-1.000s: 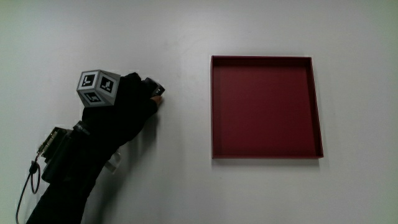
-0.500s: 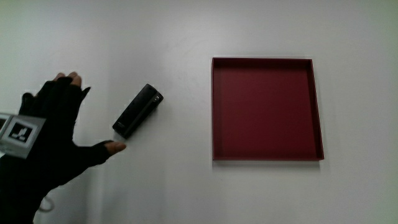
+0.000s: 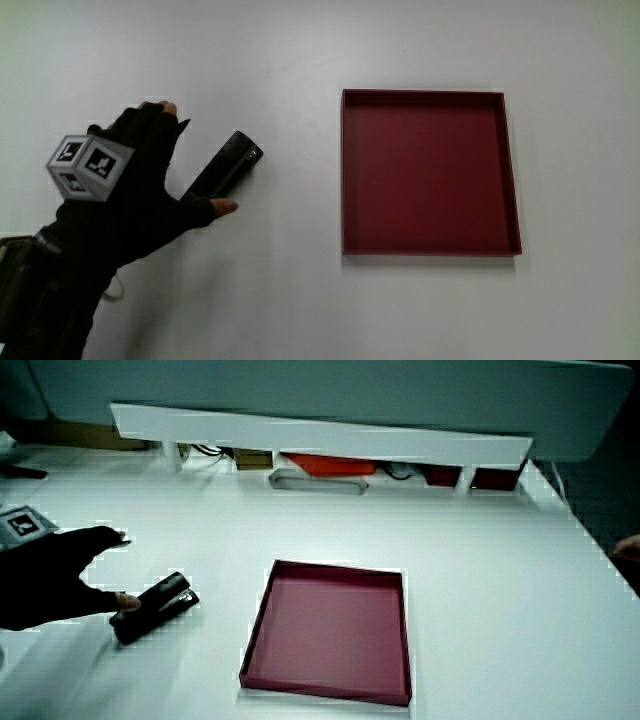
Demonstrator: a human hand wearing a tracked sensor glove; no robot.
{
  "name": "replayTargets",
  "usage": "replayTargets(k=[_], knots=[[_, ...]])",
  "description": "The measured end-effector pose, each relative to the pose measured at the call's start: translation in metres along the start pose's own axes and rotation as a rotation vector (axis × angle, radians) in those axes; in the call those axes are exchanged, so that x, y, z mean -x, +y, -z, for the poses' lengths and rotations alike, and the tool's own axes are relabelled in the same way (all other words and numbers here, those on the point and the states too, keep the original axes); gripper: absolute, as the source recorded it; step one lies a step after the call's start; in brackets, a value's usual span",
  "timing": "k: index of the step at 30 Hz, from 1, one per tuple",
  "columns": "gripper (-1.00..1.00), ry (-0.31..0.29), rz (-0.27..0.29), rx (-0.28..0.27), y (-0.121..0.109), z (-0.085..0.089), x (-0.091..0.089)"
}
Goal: Pick stapper from desk
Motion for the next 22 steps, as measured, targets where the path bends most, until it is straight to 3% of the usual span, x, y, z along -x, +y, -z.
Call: replayTargets(k=[3, 10, 12, 14, 15, 18, 19, 20, 22], knots=[[1.0, -0.007, 0.01, 0.002, 0.0, 0.001, 0.0], [1.0, -0.043, 0.087, -0.047, -0.009, -0.017, -0.02], [1.0, -0.039, 0.125, -0.061, -0.013, -0.027, -0.033], [1.0, -0.106, 0.151, -0.054, -0.011, -0.028, -0.042], [1.0, -0.09, 0.166, -0.05, -0.012, -0.031, -0.051], [1.0, -0.139, 0.239, -0.069, -0.005, -0.028, -0.068], [1.0, -0.11, 0.253, -0.078, -0.006, -0.031, -0.077], [1.0, -0.113, 0.248, -0.055, -0.006, -0.032, -0.085], [1.0, -0.108, 0.279, -0.068, -0.005, -0.032, -0.1]])
